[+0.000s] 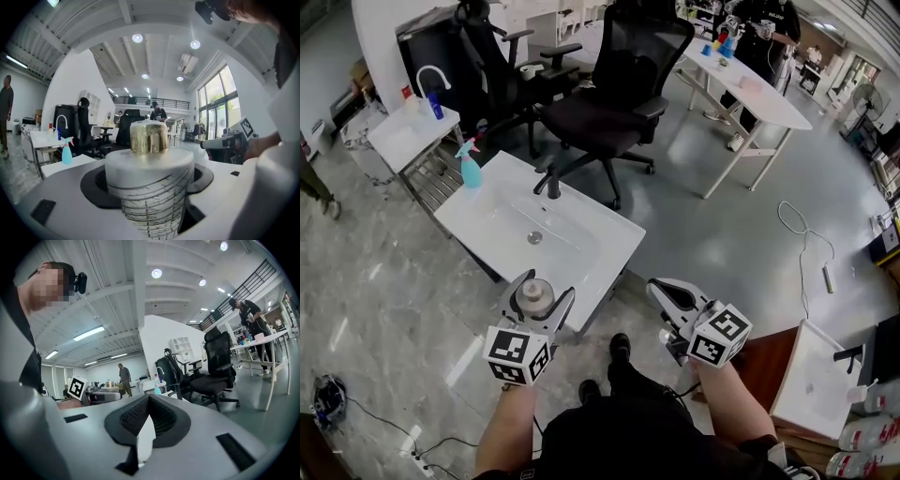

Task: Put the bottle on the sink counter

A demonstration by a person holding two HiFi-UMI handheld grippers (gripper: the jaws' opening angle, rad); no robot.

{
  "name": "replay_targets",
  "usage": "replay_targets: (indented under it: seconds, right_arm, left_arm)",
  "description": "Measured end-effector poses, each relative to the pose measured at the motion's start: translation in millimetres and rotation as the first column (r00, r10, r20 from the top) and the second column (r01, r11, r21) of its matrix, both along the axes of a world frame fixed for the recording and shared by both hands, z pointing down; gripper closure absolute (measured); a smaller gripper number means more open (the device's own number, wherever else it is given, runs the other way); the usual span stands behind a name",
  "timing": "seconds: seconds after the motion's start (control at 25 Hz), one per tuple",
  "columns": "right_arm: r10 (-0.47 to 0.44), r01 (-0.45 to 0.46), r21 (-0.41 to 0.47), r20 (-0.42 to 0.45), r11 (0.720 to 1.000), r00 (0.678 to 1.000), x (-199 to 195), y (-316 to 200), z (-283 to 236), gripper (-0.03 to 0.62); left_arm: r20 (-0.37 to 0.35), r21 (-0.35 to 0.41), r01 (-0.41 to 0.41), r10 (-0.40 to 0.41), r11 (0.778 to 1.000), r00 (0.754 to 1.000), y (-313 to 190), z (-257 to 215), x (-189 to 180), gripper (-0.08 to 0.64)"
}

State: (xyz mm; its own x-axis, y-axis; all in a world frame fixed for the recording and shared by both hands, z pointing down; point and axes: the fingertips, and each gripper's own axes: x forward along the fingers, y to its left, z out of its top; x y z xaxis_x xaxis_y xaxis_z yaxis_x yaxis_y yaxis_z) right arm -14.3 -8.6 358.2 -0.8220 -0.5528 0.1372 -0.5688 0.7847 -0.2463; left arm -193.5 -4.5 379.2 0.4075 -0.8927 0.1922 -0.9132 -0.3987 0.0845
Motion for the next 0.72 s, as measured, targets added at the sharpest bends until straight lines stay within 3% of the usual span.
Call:
replay_targets:
  seconds: [0.72]
  right_arm:
    - [-0.079, 0.082, -0.052, 0.059, 0.995, 0.995, 37, -189, 31, 0.578]
  left_arm:
    - [0.041, -0.031, 0.012, -0.010, 0.999, 0.999, -173, 9, 65, 0.224]
